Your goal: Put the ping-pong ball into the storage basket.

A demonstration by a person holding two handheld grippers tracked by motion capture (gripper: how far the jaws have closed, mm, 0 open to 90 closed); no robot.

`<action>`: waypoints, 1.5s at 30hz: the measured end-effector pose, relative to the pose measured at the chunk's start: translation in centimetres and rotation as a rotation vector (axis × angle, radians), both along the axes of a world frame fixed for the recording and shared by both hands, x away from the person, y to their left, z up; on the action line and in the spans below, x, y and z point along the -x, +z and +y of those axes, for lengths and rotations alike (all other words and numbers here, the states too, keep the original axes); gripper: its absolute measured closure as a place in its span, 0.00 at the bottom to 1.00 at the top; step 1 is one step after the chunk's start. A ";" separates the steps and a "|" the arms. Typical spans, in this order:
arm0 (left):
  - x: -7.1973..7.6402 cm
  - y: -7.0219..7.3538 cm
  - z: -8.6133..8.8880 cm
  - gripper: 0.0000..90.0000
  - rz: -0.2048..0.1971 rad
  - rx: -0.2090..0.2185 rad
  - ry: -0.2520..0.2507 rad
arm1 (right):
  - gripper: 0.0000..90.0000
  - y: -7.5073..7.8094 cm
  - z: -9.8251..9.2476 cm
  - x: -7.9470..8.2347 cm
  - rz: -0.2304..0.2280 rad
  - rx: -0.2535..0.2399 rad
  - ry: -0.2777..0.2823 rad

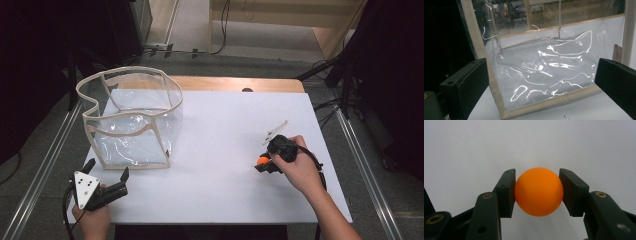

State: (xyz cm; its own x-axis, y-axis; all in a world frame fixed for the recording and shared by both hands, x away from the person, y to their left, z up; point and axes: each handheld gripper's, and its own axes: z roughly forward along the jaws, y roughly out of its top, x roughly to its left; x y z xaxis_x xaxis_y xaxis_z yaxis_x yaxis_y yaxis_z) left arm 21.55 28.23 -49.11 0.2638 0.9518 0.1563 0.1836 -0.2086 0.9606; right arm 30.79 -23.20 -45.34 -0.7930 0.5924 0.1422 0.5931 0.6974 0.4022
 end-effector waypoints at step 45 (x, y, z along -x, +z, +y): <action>0.0 0.0 0.1 0.00 0.000 0.005 -0.004 | 0.53 2.6 3.7 -2.4 -0.022 -0.019 0.070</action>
State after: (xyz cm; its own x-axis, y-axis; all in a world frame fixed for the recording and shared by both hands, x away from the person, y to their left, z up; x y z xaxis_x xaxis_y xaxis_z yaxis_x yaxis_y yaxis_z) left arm 21.53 28.32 -49.09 0.2676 0.9516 0.1515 0.1826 -0.2045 0.9617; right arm 33.15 -19.49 -42.72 -0.8352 0.5331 0.1350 0.5343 0.7288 0.4282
